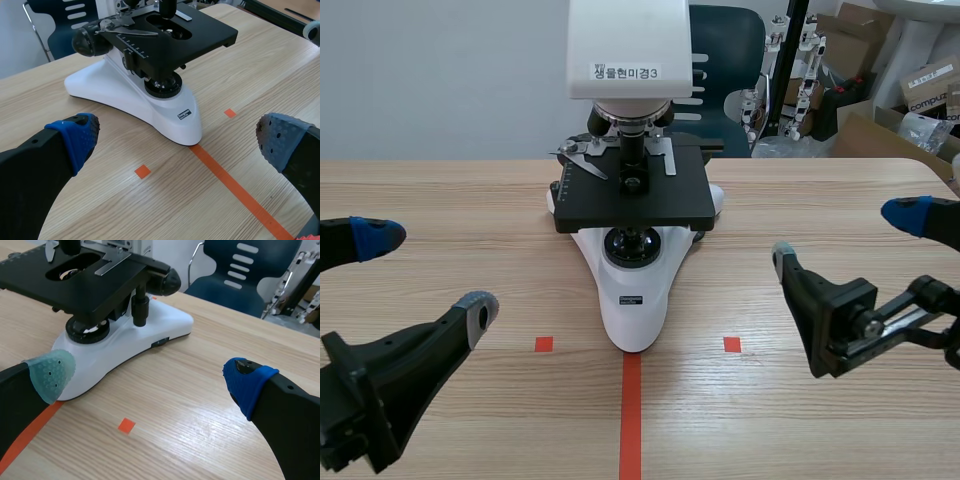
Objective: Point at the fine focus knob
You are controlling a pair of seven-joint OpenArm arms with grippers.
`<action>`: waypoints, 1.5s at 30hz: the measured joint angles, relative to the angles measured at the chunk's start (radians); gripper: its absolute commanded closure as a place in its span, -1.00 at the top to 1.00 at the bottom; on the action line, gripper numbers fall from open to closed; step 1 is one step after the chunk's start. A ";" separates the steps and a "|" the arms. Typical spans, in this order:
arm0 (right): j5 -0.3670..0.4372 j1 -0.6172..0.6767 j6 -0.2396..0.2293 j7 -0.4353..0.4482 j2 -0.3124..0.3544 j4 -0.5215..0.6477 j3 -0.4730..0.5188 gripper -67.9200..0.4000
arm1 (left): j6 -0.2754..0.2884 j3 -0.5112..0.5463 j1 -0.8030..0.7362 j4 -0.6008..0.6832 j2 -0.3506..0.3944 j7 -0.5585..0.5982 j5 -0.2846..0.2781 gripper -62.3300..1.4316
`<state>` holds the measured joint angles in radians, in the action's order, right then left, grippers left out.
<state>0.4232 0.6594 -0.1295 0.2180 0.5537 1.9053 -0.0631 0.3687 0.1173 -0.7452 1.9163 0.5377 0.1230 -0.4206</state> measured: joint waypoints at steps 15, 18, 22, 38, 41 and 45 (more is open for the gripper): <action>-0.049 0.020 0.010 -0.014 -0.029 0.000 0.023 1.00 | 0.000 0.000 0.000 0.000 0.000 0.000 0.000 1.00; -0.049 0.020 0.010 -0.014 -0.029 0.000 0.023 1.00 | 0.000 0.000 0.000 0.000 0.000 0.000 0.000 1.00; -0.049 0.014 0.010 -0.014 -0.029 0.000 0.023 1.00 | 0.000 0.000 0.000 0.000 0.000 0.000 0.000 1.00; -0.050 -0.100 0.079 -0.044 0.063 -0.105 0.022 0.40 | 0.000 0.000 0.000 0.000 0.000 0.000 0.000 1.00; -0.050 -0.171 0.050 -0.037 0.078 -0.230 0.022 0.03 | 0.000 0.000 0.000 0.000 0.000 0.000 0.001 1.00; -0.050 -0.274 -0.044 0.039 0.105 -0.386 0.022 -0.41 | 0.000 0.000 0.000 0.000 0.000 0.000 0.001 1.00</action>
<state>0.3733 0.3859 -0.1734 0.2573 0.6582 1.5196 -0.0414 0.3687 0.1173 -0.7452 1.9163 0.5373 0.1234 -0.4198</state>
